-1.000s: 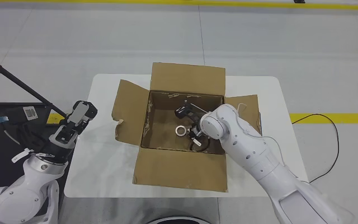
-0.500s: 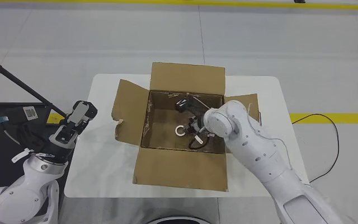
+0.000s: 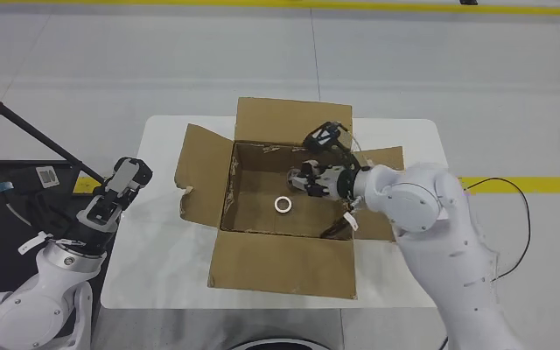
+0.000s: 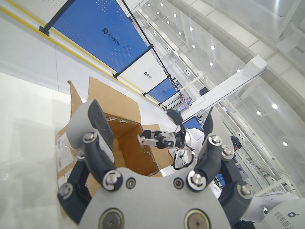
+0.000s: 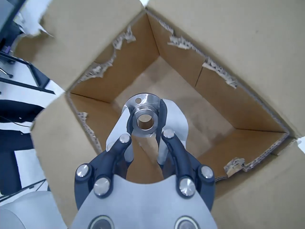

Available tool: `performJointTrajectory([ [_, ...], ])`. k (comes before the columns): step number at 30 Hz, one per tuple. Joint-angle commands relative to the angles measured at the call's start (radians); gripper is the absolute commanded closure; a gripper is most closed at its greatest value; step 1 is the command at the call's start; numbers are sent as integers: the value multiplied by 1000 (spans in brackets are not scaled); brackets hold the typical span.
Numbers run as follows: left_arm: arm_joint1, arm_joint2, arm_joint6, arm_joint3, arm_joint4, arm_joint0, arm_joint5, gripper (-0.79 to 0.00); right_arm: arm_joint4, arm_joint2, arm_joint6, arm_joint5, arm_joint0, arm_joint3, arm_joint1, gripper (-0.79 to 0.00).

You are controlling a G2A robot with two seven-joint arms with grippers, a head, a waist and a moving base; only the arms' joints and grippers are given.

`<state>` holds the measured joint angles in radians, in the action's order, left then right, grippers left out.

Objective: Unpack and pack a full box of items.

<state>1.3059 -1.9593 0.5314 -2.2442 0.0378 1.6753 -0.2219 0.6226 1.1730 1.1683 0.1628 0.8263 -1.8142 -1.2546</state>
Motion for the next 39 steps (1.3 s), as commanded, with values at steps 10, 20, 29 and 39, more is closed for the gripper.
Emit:
performJointTrajectory([
  [10,0,0,0,0,0,0,0,-785,-297,205,-224,134,120,-97,22,0],
  [20,0,0,0,0,0,0,0,-785,-239,276,-260,135,141,-113,42,0],
  [29,0,0,0,0,0,0,0,-785,-33,520,-224,27,266,-232,79,0],
  [39,0,0,0,0,0,0,0,-785,340,590,-83,-99,344,-106,110,0],
])
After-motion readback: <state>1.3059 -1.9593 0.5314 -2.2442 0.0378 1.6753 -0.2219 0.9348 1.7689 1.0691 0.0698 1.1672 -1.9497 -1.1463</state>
